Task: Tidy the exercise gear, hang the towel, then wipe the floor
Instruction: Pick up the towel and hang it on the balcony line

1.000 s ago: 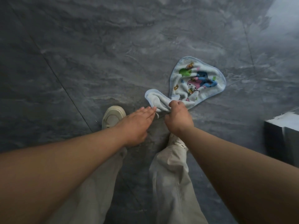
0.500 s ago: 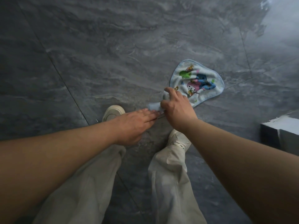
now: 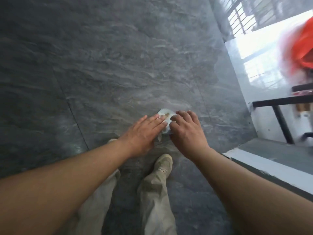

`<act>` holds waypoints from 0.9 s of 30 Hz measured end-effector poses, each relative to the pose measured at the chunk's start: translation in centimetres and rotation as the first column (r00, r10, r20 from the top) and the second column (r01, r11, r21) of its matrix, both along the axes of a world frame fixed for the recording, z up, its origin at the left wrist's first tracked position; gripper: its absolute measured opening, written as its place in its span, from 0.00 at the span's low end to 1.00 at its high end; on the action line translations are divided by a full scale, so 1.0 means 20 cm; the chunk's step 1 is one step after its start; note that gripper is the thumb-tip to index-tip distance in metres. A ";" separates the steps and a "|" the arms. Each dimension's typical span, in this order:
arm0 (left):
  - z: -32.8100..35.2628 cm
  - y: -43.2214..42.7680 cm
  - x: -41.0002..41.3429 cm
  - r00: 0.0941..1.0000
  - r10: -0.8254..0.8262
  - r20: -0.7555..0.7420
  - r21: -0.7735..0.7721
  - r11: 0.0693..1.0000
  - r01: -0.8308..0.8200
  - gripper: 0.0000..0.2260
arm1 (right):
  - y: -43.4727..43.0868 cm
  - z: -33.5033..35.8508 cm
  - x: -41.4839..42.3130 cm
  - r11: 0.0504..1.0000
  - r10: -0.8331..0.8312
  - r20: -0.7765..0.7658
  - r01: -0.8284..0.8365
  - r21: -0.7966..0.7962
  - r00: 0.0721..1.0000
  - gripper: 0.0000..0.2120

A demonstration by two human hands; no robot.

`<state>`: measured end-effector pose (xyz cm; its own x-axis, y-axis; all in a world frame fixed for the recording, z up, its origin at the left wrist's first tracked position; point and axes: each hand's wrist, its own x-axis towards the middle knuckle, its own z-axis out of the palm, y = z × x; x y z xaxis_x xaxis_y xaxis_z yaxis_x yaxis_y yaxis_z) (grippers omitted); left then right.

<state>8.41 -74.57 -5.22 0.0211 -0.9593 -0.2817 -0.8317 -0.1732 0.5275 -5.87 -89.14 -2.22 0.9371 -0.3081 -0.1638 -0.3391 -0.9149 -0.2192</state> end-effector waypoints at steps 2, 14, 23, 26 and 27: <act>0.24 -0.10 0.03 1.000 0.015 -0.006 -0.087 0.996 -0.015 0.35 | -0.06 0.27 0.04 1.000 -0.013 0.041 0.014 -0.026 0.999 0.11; 1.78 -0.35 0.40 0.995 0.067 0.074 -0.449 0.893 -0.027 0.15 | -0.19 2.00 0.25 0.964 -0.243 0.179 0.259 -0.067 0.953 0.07; 2.73 -0.57 0.75 0.929 0.050 0.368 -0.680 0.696 0.232 0.21 | -0.30 2.85 0.38 0.893 -0.292 0.375 0.391 -0.221 0.880 0.14; 2.93 -0.67 0.82 0.905 0.078 0.417 -0.691 0.674 0.260 0.24 | -0.38 2.99 0.41 0.864 -0.295 0.461 0.440 -0.246 0.837 0.15; 2.99 -0.71 0.84 0.897 0.085 0.433 -0.693 0.668 0.271 0.24 | -0.41 3.03 0.42 0.855 -0.299 0.491 0.458 -0.243 0.818 0.14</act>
<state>25.15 -88.79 54.49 -0.1427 -0.8474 0.5115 -0.9771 0.2030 0.0638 2.50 -97.41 58.36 0.6825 -0.6129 0.3983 -0.6204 -0.7738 -0.1277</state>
